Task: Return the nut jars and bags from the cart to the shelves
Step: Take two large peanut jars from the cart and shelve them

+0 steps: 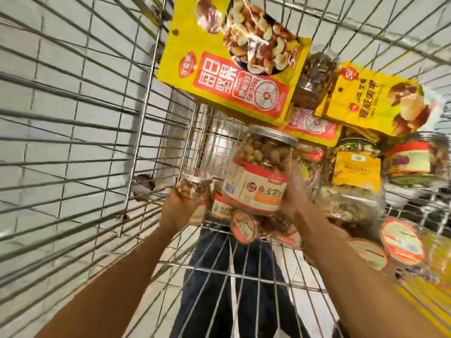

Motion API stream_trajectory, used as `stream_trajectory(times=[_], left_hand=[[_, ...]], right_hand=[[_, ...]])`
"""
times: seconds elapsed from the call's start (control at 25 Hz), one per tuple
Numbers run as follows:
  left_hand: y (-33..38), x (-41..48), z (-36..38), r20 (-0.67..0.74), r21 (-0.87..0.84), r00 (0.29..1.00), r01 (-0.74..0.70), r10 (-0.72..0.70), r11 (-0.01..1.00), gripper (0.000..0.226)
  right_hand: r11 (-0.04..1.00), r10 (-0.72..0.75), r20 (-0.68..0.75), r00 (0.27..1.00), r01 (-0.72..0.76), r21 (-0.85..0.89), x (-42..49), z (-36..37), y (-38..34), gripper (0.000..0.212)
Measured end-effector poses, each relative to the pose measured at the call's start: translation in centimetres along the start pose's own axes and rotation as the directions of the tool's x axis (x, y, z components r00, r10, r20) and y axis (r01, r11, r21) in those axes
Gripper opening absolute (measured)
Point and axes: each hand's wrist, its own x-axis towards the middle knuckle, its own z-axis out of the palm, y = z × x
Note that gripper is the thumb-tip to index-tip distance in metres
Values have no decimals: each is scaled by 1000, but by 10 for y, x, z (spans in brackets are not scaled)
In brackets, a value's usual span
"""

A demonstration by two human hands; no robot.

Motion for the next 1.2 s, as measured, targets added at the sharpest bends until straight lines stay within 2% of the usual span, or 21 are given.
stream_trajectory(times=[0.08,0.2,0.24,0.36,0.44,0.48,0.56,0.64,0.72,0.8,0.92,1.0,1.04,1.12,1.16,1.2], left_hand=[[-10,11,12,-11,-23,998,-67,67,997,71],[-16,17,28,-226,200,974,16,30,980,99],[-12,20,33,-246,262,969,56,10,964,105],[-2,17,51,-285,372,957,49,63,927,103],[6,15,59,-339,342,936,26,98,939,99],[9,22,55,-321,302,944,29,74,953,96],[13,38,38,-208,162,978,6,29,987,88],[32,51,14,9,-110,999,42,-42,993,84],[61,43,-10,199,-359,979,111,-40,927,61],[94,19,-28,360,-509,931,138,65,850,50],[144,-40,-54,470,-565,865,143,174,813,52],[174,-92,-71,496,-594,829,106,259,797,57],[189,-118,-79,502,-613,807,78,311,786,67],[218,-169,-91,534,-616,747,24,395,788,103],[234,-197,-96,569,-600,700,-7,432,800,110],[249,-225,-97,604,-590,642,-40,473,807,105]], right_hand=[[999,48,5,999,-48,-1,13,-5,4,71],[999,47,21,999,-47,7,26,-8,9,71],[998,66,45,997,-67,11,29,-8,10,70],[989,127,76,989,-132,67,33,-2,12,63],[987,132,103,986,-140,79,35,2,13,65],[986,123,119,985,-135,101,38,2,13,66],[993,72,129,989,-83,85,36,2,9,63],[997,-38,146,989,27,73,25,3,-4,50],[994,-104,181,978,97,47,1,6,-24,42],[986,-168,235,957,163,43,-34,13,-48,39],[943,-333,299,894,310,124,-108,24,-77,38],[913,-406,275,871,373,166,-168,27,-83,39],[900,-433,257,864,399,175,-195,26,-84,39],[861,-496,212,842,447,241,-255,19,-78,42],[827,-539,181,823,475,302,-286,12,-72,45],[776,-589,133,797,511,371,-314,-1,-61,48]])
